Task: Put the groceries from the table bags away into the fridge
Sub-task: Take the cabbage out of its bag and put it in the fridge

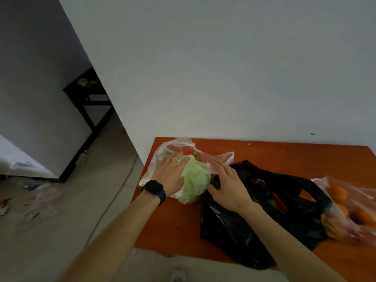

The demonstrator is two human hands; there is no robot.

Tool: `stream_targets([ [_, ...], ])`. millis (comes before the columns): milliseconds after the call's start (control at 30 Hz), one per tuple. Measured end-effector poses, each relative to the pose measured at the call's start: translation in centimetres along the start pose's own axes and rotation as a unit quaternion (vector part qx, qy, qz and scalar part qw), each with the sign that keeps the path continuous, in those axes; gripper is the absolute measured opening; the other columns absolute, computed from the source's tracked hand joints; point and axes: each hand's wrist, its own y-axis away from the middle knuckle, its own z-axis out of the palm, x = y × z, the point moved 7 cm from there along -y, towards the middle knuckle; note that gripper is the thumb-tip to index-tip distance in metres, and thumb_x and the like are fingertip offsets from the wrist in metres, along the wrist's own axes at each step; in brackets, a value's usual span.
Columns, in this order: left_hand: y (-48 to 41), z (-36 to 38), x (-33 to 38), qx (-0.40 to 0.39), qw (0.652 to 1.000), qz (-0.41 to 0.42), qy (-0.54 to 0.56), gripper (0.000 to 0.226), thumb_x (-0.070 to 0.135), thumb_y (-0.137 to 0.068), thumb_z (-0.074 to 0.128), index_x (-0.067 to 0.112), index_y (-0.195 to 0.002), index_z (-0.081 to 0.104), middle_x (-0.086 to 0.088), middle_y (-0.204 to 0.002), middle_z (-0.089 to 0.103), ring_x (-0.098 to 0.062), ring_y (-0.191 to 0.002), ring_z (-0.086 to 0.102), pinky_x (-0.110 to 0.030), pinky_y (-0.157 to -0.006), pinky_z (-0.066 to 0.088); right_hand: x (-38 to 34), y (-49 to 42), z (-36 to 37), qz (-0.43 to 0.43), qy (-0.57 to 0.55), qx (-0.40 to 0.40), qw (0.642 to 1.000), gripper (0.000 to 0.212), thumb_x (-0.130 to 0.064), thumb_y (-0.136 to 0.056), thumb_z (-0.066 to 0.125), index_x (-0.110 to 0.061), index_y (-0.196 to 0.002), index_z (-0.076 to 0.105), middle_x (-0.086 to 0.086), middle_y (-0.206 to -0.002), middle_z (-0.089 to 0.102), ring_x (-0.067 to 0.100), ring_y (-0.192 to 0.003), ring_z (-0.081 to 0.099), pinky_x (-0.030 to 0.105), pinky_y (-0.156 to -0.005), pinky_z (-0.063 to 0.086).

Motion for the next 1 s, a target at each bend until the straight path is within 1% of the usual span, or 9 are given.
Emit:
stream_targets([
  [133,-5.7,3.1,-1.7,-0.058,0.982,0.103,-0.147,0.076,0.048,-0.095,0.054,0.021,-0.156,0.018,-0.006,-0.159,0.034,-0.025,-0.152,0.013,-0.055,-0.122,0.002,1.0,-6.9,3.7,0.047,0.127,-0.066,0.989,0.090,-0.043,-0.093,0.056,-0.026,-0.159,-0.002,0.001,-0.168,0.004,0.022,-0.154,-0.008,0.056,-0.122,-0.003],
  [233,-7.3,5.4,-4.3,-0.070,0.972,0.148,-0.168,0.065,0.064,-0.094,0.038,0.021,-0.144,0.043,-0.003,-0.124,0.067,-0.026,-0.136,0.044,-0.055,-0.120,0.005,2.1,-9.0,6.2,0.075,0.199,-0.121,0.970,0.065,-0.051,-0.095,0.044,-0.029,-0.154,0.028,0.001,-0.147,0.050,0.022,-0.151,0.019,0.063,-0.114,-0.018],
  [333,-4.9,7.5,-6.9,-0.086,0.975,0.190,-0.073,0.072,0.066,-0.097,0.016,0.022,-0.090,0.072,0.002,-0.074,0.068,-0.017,-0.079,0.061,-0.038,-0.105,0.034,2.5,-7.4,7.8,0.068,0.218,-0.123,0.966,0.049,-0.059,-0.100,0.030,-0.029,-0.104,0.070,-0.007,-0.093,0.070,0.017,-0.109,0.061,0.053,-0.123,-0.001],
  [400,-2.2,8.7,-7.5,-0.038,0.963,0.258,-0.065,0.056,0.057,-0.100,0.029,0.025,-0.079,0.071,0.006,-0.065,0.063,-0.015,-0.064,0.056,-0.031,-0.081,0.044,1.8,-6.4,8.1,0.023,0.212,-0.041,0.976,0.043,-0.056,-0.100,0.036,-0.031,-0.113,0.068,-0.004,-0.110,0.066,0.021,-0.115,0.058,0.049,-0.122,0.017],
  [467,-0.5,9.3,-7.4,0.021,0.951,0.303,-0.049,0.021,0.043,-0.094,0.056,0.029,-0.094,0.072,0.006,-0.069,0.061,-0.015,-0.060,0.055,-0.029,-0.066,0.045,0.4,-6.6,8.2,-0.010,0.200,0.016,0.980,0.044,-0.050,-0.095,0.051,-0.032,-0.135,0.055,0.001,-0.138,0.052,0.028,-0.132,0.045,0.050,-0.115,0.030],
  [533,-0.3,9.0,-6.5,0.042,0.941,0.335,0.000,0.019,0.033,-0.089,0.067,0.030,-0.107,0.070,0.003,-0.076,0.062,-0.017,-0.062,0.056,-0.031,-0.065,0.047,-1.7,-8.5,8.9,-0.041,0.220,-0.020,0.975,0.061,-0.043,-0.087,0.065,-0.033,-0.144,0.045,0.004,-0.156,0.035,0.031,-0.145,0.028,0.052,-0.116,0.027],
  [633,-0.7,7.7,-5.1,0.000,0.929,0.370,0.015,0.026,0.041,-0.100,0.047,0.033,-0.118,0.064,-0.003,-0.101,0.065,-0.021,-0.077,0.060,-0.034,-0.072,0.049,-3.2,-10.9,10.5,-0.038,0.270,-0.116,0.955,0.060,-0.040,-0.086,0.065,-0.035,-0.142,0.047,0.003,-0.164,0.020,0.030,-0.152,0.009,0.053,-0.122,0.008],
  [867,-5.1,6.7,-8.8,-0.031,0.989,0.137,0.037,0.046,0.046,-0.105,0.027,0.029,-0.144,0.046,-0.005,-0.143,0.050,-0.020,-0.095,0.063,-0.033,-0.070,0.055,-3.1,-9.2,10.6,0.017,0.236,-0.093,0.967,0.079,-0.037,-0.096,0.053,-0.030,-0.159,0.006,-0.001,-0.153,0.042,0.025,-0.137,0.043,0.041,-0.108,0.034],
  [1000,-5.5,7.0,-9.9,-0.019,0.995,0.095,0.028,0.050,0.038,-0.101,0.041,0.031,-0.150,0.033,-0.011,-0.144,0.048,-0.027,-0.103,0.062,-0.035,-0.073,0.053,-2.3,-7.9,11.6,0.017,0.249,-0.102,0.963,0.055,-0.042,-0.096,0.049,-0.037,-0.149,0.035,-0.004,-0.166,0.008,0.028,-0.133,0.044,0.043,-0.097,0.043],
])
